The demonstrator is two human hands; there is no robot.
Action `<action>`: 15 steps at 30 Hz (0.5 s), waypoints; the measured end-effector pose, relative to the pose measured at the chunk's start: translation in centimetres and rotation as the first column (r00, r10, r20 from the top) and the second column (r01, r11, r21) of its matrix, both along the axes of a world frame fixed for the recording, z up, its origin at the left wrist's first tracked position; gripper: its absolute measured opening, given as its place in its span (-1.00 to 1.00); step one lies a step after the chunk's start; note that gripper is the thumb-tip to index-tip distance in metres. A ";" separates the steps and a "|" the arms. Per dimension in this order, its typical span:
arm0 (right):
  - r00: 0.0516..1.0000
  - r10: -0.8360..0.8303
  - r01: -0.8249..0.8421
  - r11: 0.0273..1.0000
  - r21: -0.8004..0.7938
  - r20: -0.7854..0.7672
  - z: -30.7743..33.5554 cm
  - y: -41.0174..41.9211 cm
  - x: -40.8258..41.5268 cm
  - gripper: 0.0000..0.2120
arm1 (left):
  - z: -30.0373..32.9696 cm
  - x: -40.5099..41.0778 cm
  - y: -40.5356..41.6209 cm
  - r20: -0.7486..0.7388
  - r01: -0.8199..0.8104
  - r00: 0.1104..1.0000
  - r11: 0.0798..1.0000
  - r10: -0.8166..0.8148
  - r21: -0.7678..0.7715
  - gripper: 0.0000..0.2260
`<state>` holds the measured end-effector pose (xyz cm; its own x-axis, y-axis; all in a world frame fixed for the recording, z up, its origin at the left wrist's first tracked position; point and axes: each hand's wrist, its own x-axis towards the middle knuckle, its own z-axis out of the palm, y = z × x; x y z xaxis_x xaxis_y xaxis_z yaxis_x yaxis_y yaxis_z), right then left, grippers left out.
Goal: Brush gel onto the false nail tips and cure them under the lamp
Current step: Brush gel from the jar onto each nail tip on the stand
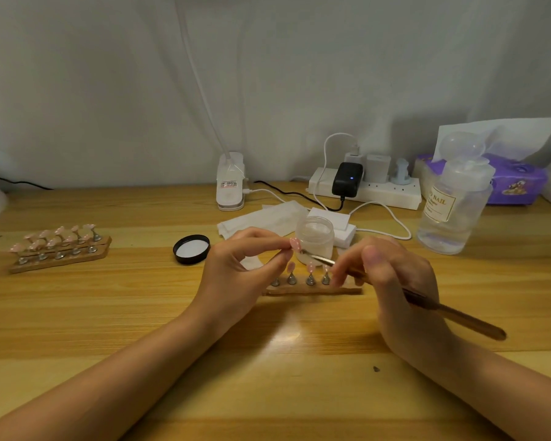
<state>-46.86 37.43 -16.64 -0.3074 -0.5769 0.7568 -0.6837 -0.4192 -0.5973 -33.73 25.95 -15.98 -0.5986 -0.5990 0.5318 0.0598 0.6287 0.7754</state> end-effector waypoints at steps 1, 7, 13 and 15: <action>1.000 -0.012 0.012 1.000 0.023 0.001 0.0 -0.1 0.0 -0.72 | 0.0 0.0 0.0 0.004 0.002 1.000 1.000 -0.002 -0.001 -0.80; 0.998 -0.037 0.042 0.995 0.095 -0.046 -0.2 -0.5 0.0 -0.71 | 0.0 0.1 0.0 0.032 -0.014 0.999 1.000 0.014 -0.011 -0.80; 1.000 -0.023 0.023 1.000 0.007 -0.005 -0.3 -0.1 -0.2 -0.65 | -0.1 0.1 -0.1 0.033 -0.010 0.999 1.000 0.010 -0.006 -0.83; 0.999 -0.046 0.047 0.998 0.045 -0.030 -0.2 -0.4 -0.1 -0.70 | 0.0 0.1 -0.1 0.028 -0.003 1.000 1.000 0.004 -0.014 -0.82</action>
